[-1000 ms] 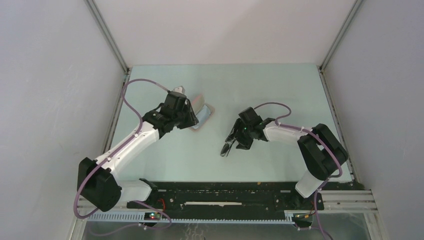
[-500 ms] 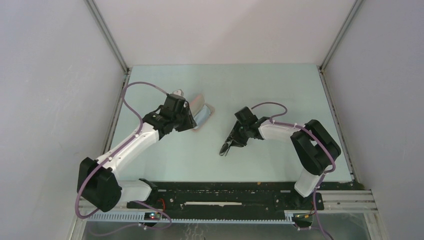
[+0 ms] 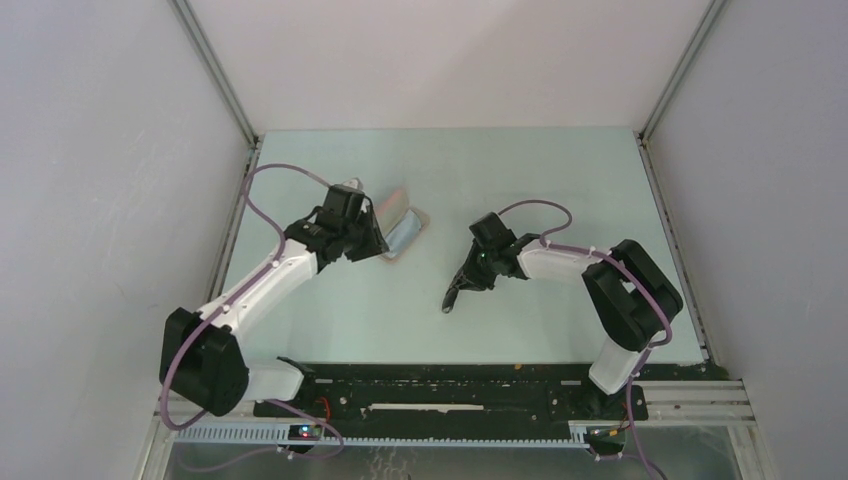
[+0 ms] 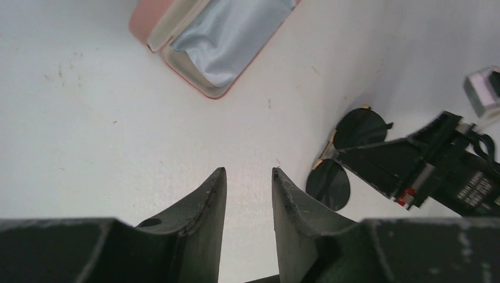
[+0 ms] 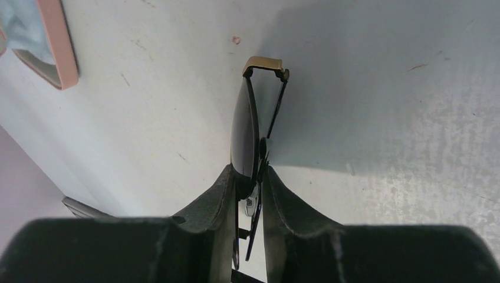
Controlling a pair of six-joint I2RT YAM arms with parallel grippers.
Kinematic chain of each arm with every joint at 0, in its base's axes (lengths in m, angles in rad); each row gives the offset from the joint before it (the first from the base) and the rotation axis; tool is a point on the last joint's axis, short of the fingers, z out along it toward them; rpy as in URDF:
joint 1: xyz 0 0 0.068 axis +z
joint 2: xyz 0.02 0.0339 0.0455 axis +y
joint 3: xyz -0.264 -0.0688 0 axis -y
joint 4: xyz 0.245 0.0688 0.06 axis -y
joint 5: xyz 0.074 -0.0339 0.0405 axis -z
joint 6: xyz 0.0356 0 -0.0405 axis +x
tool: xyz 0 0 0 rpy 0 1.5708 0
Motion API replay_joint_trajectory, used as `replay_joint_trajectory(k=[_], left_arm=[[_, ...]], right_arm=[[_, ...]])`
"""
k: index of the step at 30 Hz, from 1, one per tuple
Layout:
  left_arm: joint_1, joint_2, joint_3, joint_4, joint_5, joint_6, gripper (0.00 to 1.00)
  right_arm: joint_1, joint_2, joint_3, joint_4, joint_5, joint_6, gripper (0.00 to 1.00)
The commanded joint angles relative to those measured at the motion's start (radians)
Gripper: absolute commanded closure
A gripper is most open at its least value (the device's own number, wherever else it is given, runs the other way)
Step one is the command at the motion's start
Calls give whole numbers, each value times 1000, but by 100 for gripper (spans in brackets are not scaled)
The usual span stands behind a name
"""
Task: Organize the sunglasses
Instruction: Pick up the sunglasses from the center of the board, then place the sunglasses in the sunglasses case.
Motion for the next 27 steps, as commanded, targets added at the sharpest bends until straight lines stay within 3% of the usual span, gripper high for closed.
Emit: replay_joint_trajectory(k=[1,11,20,27], left_arm=[[75,58,85,-3,64,50,61],[278,190,260,-17,176,60,62],[342,324,394,-43,242,55,62],[353,335,408,-61,257,58,62]], right_arm=[[0,-72,29,27,-13,-98,76],[-8,-48,158,46,-108,-133,76],[10,161,432,87,-152,-61,76],[25,329,640,76,-124,-3,75]])
